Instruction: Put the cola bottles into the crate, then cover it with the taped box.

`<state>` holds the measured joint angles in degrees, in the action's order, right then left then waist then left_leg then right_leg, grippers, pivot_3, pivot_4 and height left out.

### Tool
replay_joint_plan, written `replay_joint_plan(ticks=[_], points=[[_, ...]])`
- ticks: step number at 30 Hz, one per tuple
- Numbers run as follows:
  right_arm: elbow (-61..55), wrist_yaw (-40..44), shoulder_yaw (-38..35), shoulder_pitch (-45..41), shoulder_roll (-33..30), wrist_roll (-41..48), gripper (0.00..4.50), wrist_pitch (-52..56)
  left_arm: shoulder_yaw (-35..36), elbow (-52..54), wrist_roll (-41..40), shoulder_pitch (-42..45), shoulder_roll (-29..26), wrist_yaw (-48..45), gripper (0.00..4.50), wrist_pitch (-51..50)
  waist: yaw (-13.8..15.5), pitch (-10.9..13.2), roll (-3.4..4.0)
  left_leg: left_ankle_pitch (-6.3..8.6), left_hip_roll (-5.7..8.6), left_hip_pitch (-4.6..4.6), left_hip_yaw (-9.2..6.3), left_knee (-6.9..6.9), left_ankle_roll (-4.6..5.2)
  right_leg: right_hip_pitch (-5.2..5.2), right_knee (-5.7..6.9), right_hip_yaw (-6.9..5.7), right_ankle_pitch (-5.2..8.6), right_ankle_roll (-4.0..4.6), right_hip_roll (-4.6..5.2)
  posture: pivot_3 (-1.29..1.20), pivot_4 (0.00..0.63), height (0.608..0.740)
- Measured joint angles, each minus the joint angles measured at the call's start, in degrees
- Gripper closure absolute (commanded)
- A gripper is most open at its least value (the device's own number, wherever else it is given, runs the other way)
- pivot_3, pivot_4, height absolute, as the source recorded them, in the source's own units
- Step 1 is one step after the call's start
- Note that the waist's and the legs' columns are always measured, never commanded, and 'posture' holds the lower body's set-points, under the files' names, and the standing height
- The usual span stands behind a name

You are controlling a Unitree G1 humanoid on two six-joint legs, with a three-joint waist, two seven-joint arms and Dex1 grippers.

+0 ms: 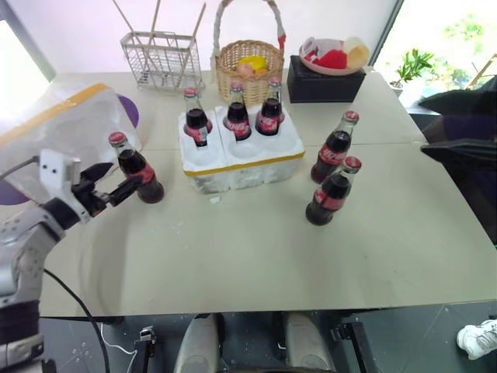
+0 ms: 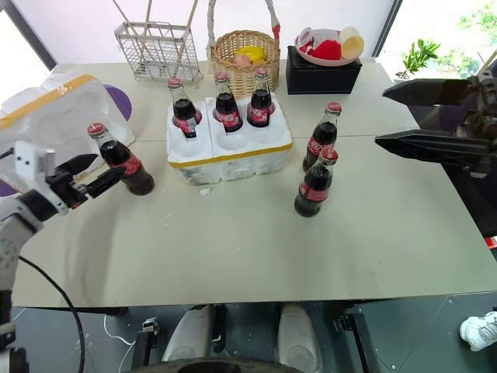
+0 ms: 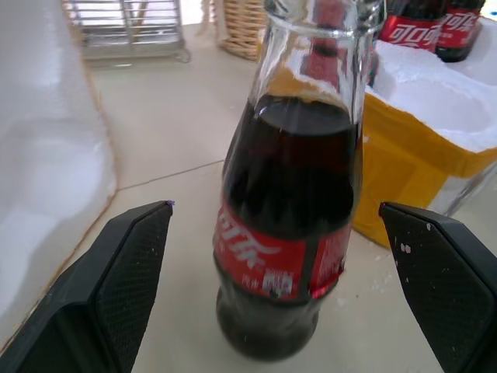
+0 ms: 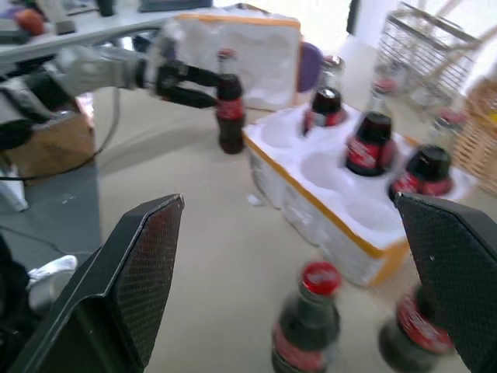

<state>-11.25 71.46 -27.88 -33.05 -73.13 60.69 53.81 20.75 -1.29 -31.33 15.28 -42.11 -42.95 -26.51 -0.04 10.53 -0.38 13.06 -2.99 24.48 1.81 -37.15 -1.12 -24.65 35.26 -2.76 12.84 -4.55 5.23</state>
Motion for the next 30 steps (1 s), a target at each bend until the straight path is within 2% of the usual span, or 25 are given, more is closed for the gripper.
replay_joint_plan(ticks=[5,10,15,17,20,28,30], points=[[-3.4,-2.5,-0.39,0.73,1.1,3.21,0.04,1.71,-4.51,-7.92,3.9,5.34,0.03,-3.33,0.0,3.94,0.51,0.0,-0.01,0.0,0.0,-0.01,0.09,0.01,0.0,-0.01,0.0,0.07,-0.01,-0.01,0.0,0.0,0.15,0.74],[-4.93,-3.27,-0.52,1.64,1.63,4.24,0.04,2.13,-8.71,-12.69,7.44,6.34,0.12,-6.37,0.0,7.34,0.78,0.01,-0.01,0.0,0.0,-0.01,0.1,-0.01,0.01,-0.01,0.03,0.07,-0.01,-0.02,0.01,0.0,0.15,0.74],[-5.57,-4.36,-0.5,1.48,2.1,5.47,0.04,2.12,-9.23,-14.71,8.43,7.0,0.58,-7.59,0.0,8.86,0.77,0.01,-0.01,-0.01,-0.01,-0.02,0.09,-0.03,0.01,-0.01,0.06,0.07,-0.01,-0.01,0.01,0.0,0.15,0.74],[-5.58,-4.77,-0.49,1.43,2.19,5.7,0.0,2.12,-9.12,-14.86,8.29,7.82,0.86,-7.66,0.56,9.26,0.77,0.01,-0.01,-0.01,-0.01,-0.02,0.09,-0.03,0.01,-0.01,0.07,0.07,-0.01,-0.01,0.01,0.0,0.15,0.74],[-5.66,-4.97,-0.08,1.44,2.33,5.83,0.0,2.11,-8.46,-14.95,7.99,8.18,1.51,-7.54,1.72,9.03,0.77,0.01,-0.01,-0.01,-0.01,-0.02,0.1,-0.03,0.02,-0.01,0.07,0.08,-0.02,-0.03,0.01,0.0,0.15,0.74],[-6.22,-5.82,0.76,1.5,3.03,7.09,0.0,3.07,-8.07,-12.58,7.01,7.9,1.37,-7.26,1.69,5.1,0.78,0.02,-0.03,-0.01,0.0,-0.01,0.1,-0.05,0.02,-0.01,0.09,0.09,-0.02,-0.03,0.01,0.0,0.15,0.74],[-6.74,-6.34,1.22,1.47,3.76,6.88,0.0,2.46,-8.06,-10.13,5.53,6.91,-0.43,-9.0,1.69,1.99,0.75,0.11,-0.18,-0.01,-0.01,0.0,0.09,-0.04,0.02,-0.02,0.1,0.09,-0.02,-0.03,0.0,0.0,0.15,0.74]])
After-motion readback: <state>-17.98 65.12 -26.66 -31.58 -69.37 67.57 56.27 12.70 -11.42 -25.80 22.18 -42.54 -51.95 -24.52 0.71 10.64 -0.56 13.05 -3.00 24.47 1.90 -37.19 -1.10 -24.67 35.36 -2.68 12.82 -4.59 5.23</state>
